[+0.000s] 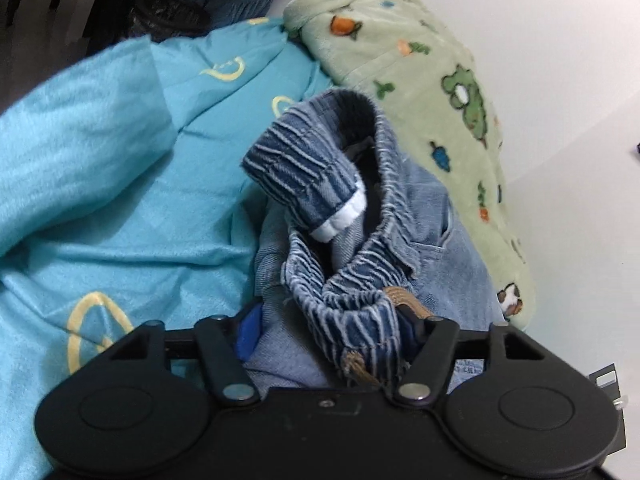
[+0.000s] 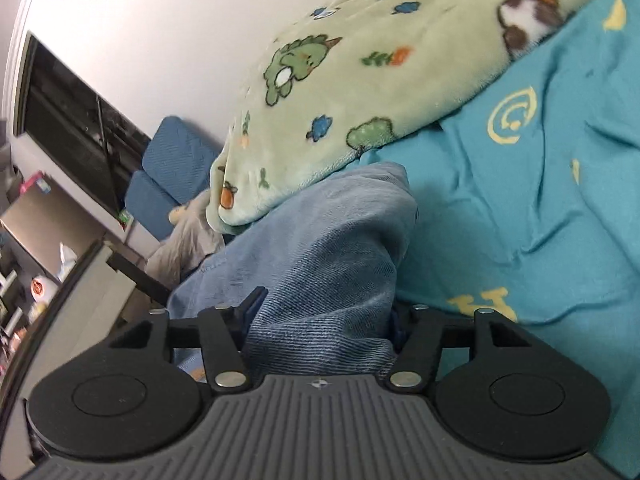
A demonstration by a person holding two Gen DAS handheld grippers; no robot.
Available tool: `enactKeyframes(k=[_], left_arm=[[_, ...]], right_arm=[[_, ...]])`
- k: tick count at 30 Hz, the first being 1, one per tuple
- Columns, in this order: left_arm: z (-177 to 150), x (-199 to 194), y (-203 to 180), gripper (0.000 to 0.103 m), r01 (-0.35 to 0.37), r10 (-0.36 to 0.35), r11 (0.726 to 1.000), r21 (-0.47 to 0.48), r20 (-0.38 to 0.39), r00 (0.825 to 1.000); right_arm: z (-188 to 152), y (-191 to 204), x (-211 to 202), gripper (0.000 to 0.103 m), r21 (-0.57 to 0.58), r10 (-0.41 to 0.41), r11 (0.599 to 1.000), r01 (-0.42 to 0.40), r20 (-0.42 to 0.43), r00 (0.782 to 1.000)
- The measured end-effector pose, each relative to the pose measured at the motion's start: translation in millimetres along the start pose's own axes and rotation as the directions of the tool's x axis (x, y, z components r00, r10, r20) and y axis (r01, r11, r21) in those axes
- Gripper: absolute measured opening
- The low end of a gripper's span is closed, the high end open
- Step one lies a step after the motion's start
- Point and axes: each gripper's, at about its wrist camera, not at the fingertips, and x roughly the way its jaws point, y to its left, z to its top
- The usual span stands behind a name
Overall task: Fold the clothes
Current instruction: 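Grasp the folded jeans bundle at the waistband with the left gripper, then carry the folded jeans toward the wall socket and release with the left gripper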
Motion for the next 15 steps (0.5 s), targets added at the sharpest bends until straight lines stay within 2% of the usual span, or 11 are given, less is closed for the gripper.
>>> enactKeyframes(k=[3, 4, 5, 8, 9, 11, 15], left_arm=[[-2, 3, -4, 0.066, -0.015, 0.014, 1.000, 0.026, 0.020, 1.000], [-3, 3, -6, 0.063, -0.018, 0.017, 0.999, 0.039, 0.030, 0.999], [-3, 2, -9, 0.055, -0.021, 0.019, 0.998, 0.052, 0.039, 0.999], [-7, -4, -20, 0.042, -0.044, 0.036, 0.994, 0.097, 0.082, 0.996], [-9, -7, -24, 0.039, -0.053, 0.042, 0.992, 0.111, 0.100, 0.994], [-11, -15, -33, 0.036, -0.064, 0.048, 0.990, 0.129, 0.128, 0.991], [-13, -40, -46, 0.036, -0.041, 0.020, 0.991, 0.128, 0.165, 0.986]], right_arm=[[-5, -9, 6, 0.060, 0.017, -0.038, 0.999, 0.038, -0.009, 0.999], [-7, -12, 8, 0.056, 0.022, -0.051, 0.998, 0.051, -0.012, 0.999], [-7, -11, 8, 0.047, 0.021, -0.058, 0.998, 0.058, -0.004, 0.998], [-5, 11, 3, 0.031, -0.063, -0.094, 0.993, 0.096, 0.041, 0.995], [-5, 20, 1, 0.029, -0.097, -0.101, 0.990, 0.107, 0.063, 0.993], [-5, 41, -7, 0.022, -0.137, -0.102, 0.984, 0.117, 0.114, 0.988], [-1, 80, -28, 0.020, -0.197, -0.090, 0.972, 0.129, 0.195, 0.977]])
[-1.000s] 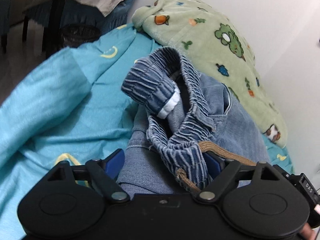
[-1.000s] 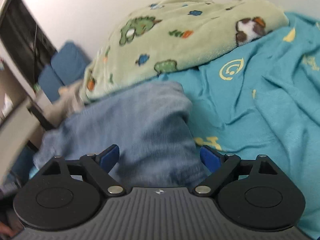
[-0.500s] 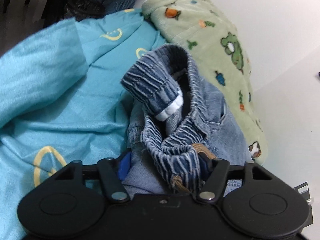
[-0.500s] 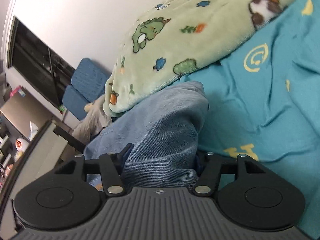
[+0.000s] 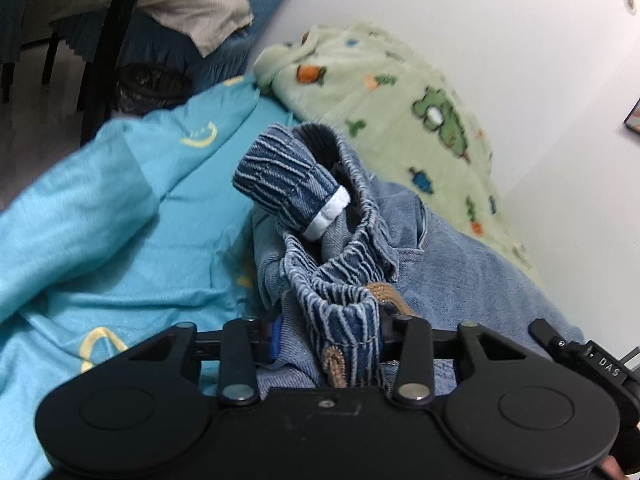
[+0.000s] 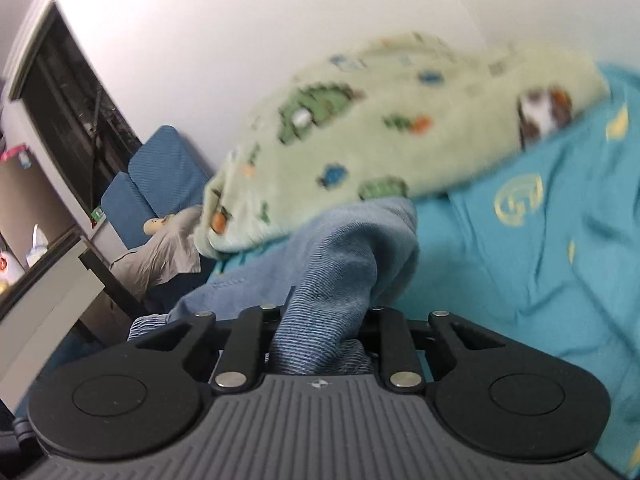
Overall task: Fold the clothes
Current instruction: 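Carry the folded jeans toward the wall socket and release with the left gripper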
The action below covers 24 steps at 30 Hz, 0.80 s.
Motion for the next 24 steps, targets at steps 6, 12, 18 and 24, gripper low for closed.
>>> enactKeyframes(k=[6, 12, 18, 24], left_arm=[[10, -47, -37, 0.036, 0.084, -0.086, 0.995, 0.047, 0.034, 0.996], [8, -80, -100, 0.036, 0.180, -0.182, 0.979, 0.097, 0.018, 0.983], [-24, -92, -180, 0.037, 0.299, -0.295, 0.941, 0.155, -0.050, 0.954], [-75, -78, -271, 0.037, 0.436, -0.409, 0.871, 0.225, -0.156, 0.899]], right_arm=[[33, 25, -51, 0.020, -0.042, 0.006, 0.999, -0.003, 0.072, 0.997], [70, 28, -120, 0.020, -0.070, -0.020, 0.997, 0.031, 0.151, 0.988], [102, -4, -207, 0.020, -0.053, -0.093, 0.993, 0.108, 0.233, 0.968], [126, -67, -295, 0.020, -0.010, -0.203, 0.976, 0.216, 0.299, 0.932]])
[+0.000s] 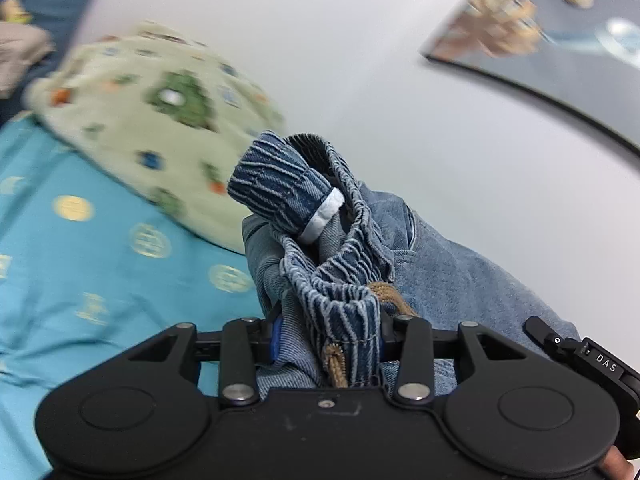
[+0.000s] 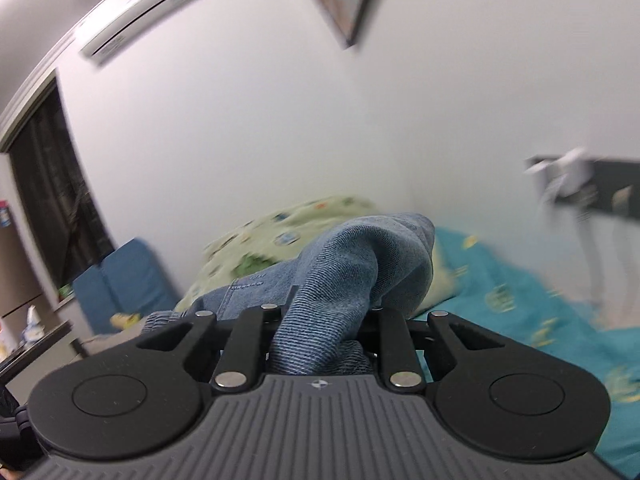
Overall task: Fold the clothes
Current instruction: 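Carry the folded jeans toward the wall socket and release with the left gripper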
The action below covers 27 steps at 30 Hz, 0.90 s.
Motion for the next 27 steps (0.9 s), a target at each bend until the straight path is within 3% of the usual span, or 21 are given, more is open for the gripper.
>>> enactKeyframes(k=[5, 12, 17, 22, 27], left_arm=[[-34, 68, -58, 0.037, 0.124, -0.117, 0.990, 0.071, -0.098, 0.988], [-96, 163, -103, 0.037, 0.250, -0.199, 0.951, 0.181, -0.256, 0.946], [-138, 220, -98, 0.037, 0.287, -0.196, 0.928, 0.239, -0.344, 0.918], [-173, 264, -76, 0.037, 0.237, -0.104, 0.930, 0.281, -0.417, 0.903], [-183, 267, -52, 0.039, 0.277, -0.141, 0.921, 0.275, -0.426, 0.893]], right_arm=[[18, -72, -44, 0.020, -0.026, -0.130, 0.991, 0.131, 0.037, 0.991], [4, -164, -76, 0.020, -0.083, -0.304, 0.948, 0.308, 0.058, 0.951], [-31, -213, -72, 0.020, -0.124, -0.367, 0.922, 0.366, 0.016, 0.930], [-74, -239, -49, 0.020, -0.129, -0.397, 0.914, 0.385, -0.090, 0.913], [-109, -274, -47, 0.019, -0.078, -0.451, 0.892, 0.445, -0.216, 0.866]])
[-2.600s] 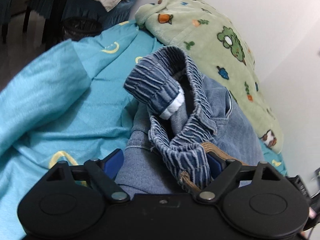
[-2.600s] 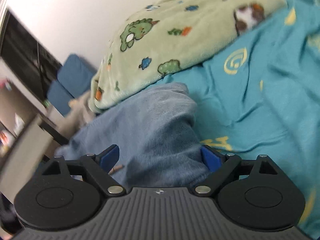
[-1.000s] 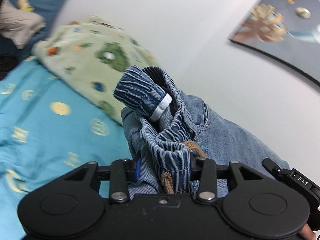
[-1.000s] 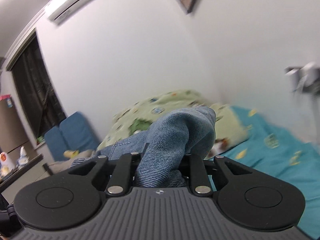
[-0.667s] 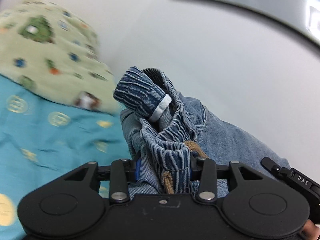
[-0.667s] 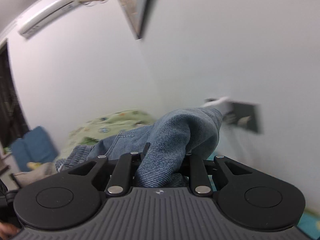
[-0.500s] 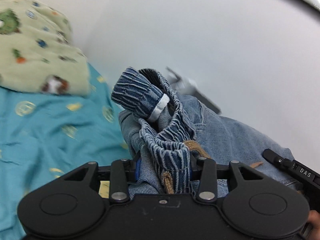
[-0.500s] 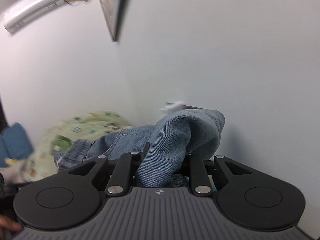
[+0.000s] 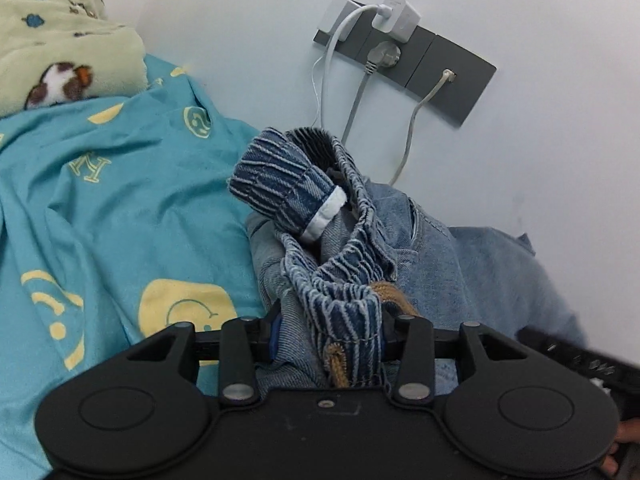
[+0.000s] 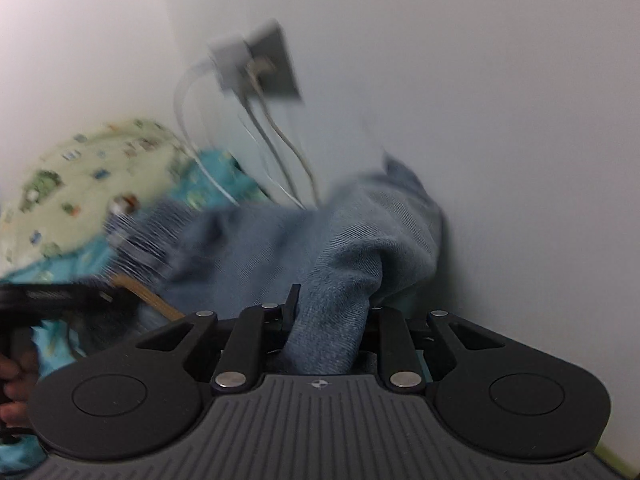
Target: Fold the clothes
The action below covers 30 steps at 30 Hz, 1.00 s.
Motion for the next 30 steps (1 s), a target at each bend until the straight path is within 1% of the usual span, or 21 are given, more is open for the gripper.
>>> enactKeyframes(k=[2, 3, 5, 7, 9, 10, 11, 12, 13, 14, 15, 17, 20, 23, 26, 30], left_arm=[[1, 2, 3, 0.040, 0.010, -0.010, 1.000, 0.011, 0.000, 1.000], [0, 1, 1, 0.040, 0.007, -0.007, 1.000, 0.025, 0.000, 1.000], [1, 1, -4, 0.040, 0.000, 0.001, 0.999, 0.034, -0.009, 1.000], [3, -3, -9, 0.042, -0.005, 0.006, 1.000, 0.021, -0.025, 1.000], [4, -11, -17, 0.047, -0.016, 0.016, 1.000, 0.018, -0.035, 0.999], [3, -15, -19, 0.049, -0.029, 0.030, 0.999, 0.035, -0.029, 0.999], [3, -20, -22, 0.050, -0.043, 0.044, 0.997, 0.058, -0.017, 0.999], [3, -26, -24, 0.055, -0.051, 0.052, 0.996, 0.077, -0.006, 0.999], [4, -34, -26, 0.059, -0.055, 0.055, 0.995, 0.088, 0.003, 0.998], [4, -43, -29, 0.066, -0.062, 0.060, 0.994, 0.095, 0.016, 0.998], [5, -52, -32, 0.071, -0.070, 0.067, 0.992, 0.103, 0.030, 0.997], [9, -74, -39, 0.074, -0.091, 0.084, 0.987, 0.130, 0.058, 0.995], [17, -108, -50, 0.076, -0.121, 0.107, 0.980, 0.156, 0.091, 0.990], [24, -147, -58, 0.085, -0.156, 0.132, 0.974, 0.165, 0.148, 0.980], [30, -185, -67, 0.088, -0.204, 0.167, 0.962, 0.180, 0.202, 0.965], [37, -235, -73, 0.094, -0.277, 0.223, 0.942, 0.189, 0.264, 0.938]], right_arm=[[-6, -14, 9, 0.020, 0.075, 0.006, 0.997, -0.002, -0.051, 0.999], [-6, -18, 10, 0.020, 0.095, 0.011, 0.995, -0.004, -0.065, 0.998], [-4, -17, 9, 0.021, 0.103, 0.014, 0.995, -0.006, -0.075, 0.997], [2, -14, 7, 0.022, 0.107, 0.011, 0.994, -0.002, -0.090, 0.996], [7, -11, 5, 0.027, 0.123, 0.006, 0.992, 0.007, -0.106, 0.994], [7, -10, 1, 0.034, 0.127, 0.000, 0.992, 0.014, -0.106, 0.994], [7, -10, -3, 0.044, 0.130, -0.006, 0.991, 0.020, -0.103, 0.995], [6, -10, -8, 0.048, 0.133, -0.012, 0.991, 0.026, -0.100, 0.995], [6, -9, -12, 0.059, 0.137, -0.018, 0.990, 0.032, -0.097, 0.995], [6, -9, -19, 0.070, 0.143, -0.019, 0.989, 0.031, -0.088, 0.996], [7, -9, -27, 0.072, 0.149, -0.018, 0.988, 0.029, -0.078, 0.997], [11, -10, -45, 0.073, 0.151, -0.011, 0.988, 0.020, -0.061, 0.998], [23, 0, -63, 0.074, 0.125, -0.008, 0.992, 0.012, -0.029, 1.000], [38, 21, -75, 0.075, 0.081, 0.016, 0.997, -0.016, 0.000, 1.000], [54, 50, -86, 0.075, 0.037, 0.052, 0.998, -0.052, 0.022, 0.998], [70, 93, -106, 0.076, -0.022, 0.123, 0.992, -0.121, 0.066, 0.990]])
